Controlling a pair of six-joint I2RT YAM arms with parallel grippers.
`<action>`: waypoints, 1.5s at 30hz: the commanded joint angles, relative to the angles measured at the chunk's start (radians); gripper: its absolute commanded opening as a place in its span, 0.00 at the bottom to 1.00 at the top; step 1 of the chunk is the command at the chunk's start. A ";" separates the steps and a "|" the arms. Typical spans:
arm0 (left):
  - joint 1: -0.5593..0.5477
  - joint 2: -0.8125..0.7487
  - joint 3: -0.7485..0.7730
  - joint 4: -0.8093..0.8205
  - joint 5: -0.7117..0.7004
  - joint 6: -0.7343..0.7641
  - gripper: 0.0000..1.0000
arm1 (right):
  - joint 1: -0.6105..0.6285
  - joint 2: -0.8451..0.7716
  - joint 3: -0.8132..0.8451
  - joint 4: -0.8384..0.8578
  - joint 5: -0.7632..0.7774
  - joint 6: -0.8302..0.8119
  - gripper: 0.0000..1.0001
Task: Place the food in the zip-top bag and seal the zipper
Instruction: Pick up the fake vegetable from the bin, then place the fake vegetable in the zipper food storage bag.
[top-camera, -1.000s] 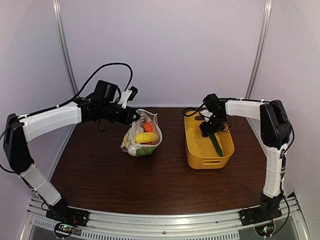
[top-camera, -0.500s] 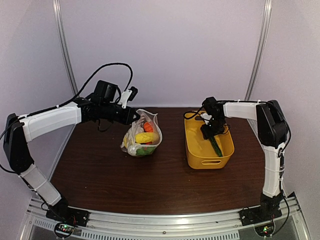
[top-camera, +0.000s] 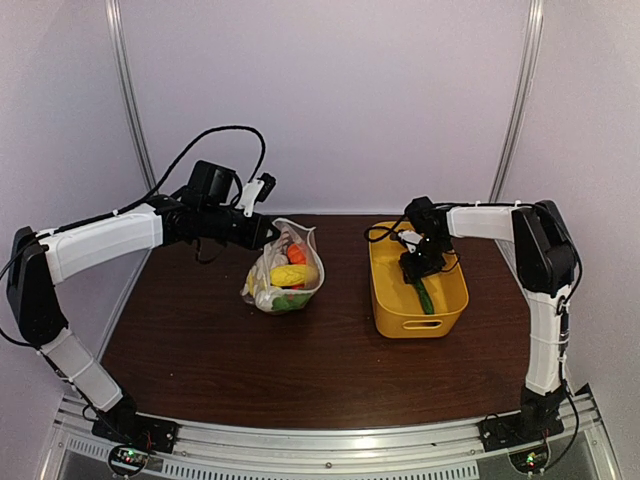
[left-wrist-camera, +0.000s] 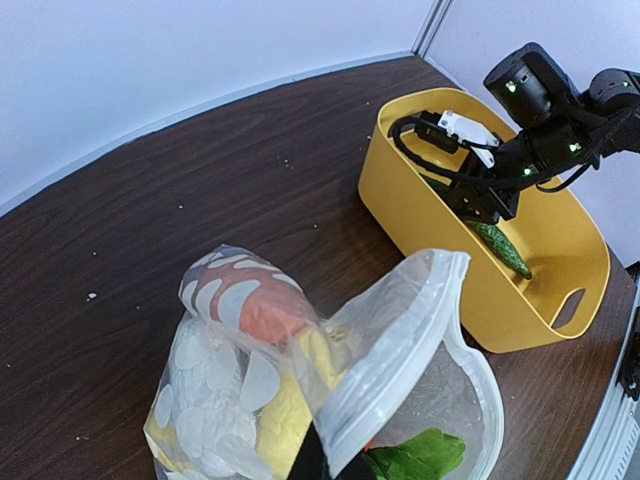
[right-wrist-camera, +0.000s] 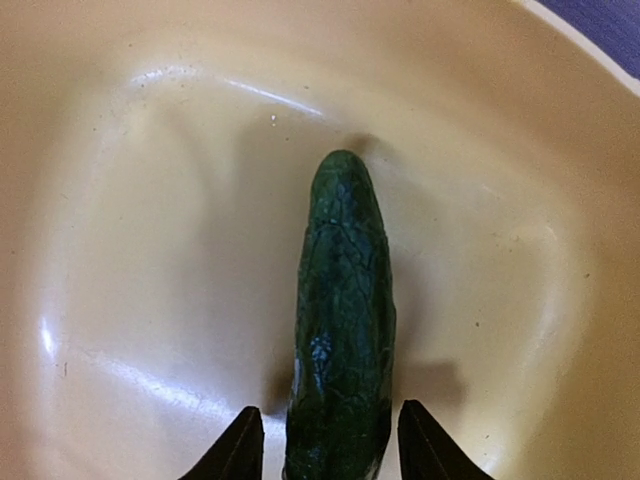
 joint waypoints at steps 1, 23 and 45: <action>0.001 0.000 -0.006 0.041 0.005 0.017 0.00 | -0.001 -0.041 -0.023 0.005 -0.025 -0.012 0.47; 0.001 0.000 -0.003 0.041 0.016 0.025 0.00 | 0.001 -0.283 -0.031 -0.001 -0.098 -0.064 0.19; -0.010 0.005 0.127 -0.054 0.255 -0.083 0.00 | 0.190 -0.580 0.048 0.187 -0.563 -0.313 0.00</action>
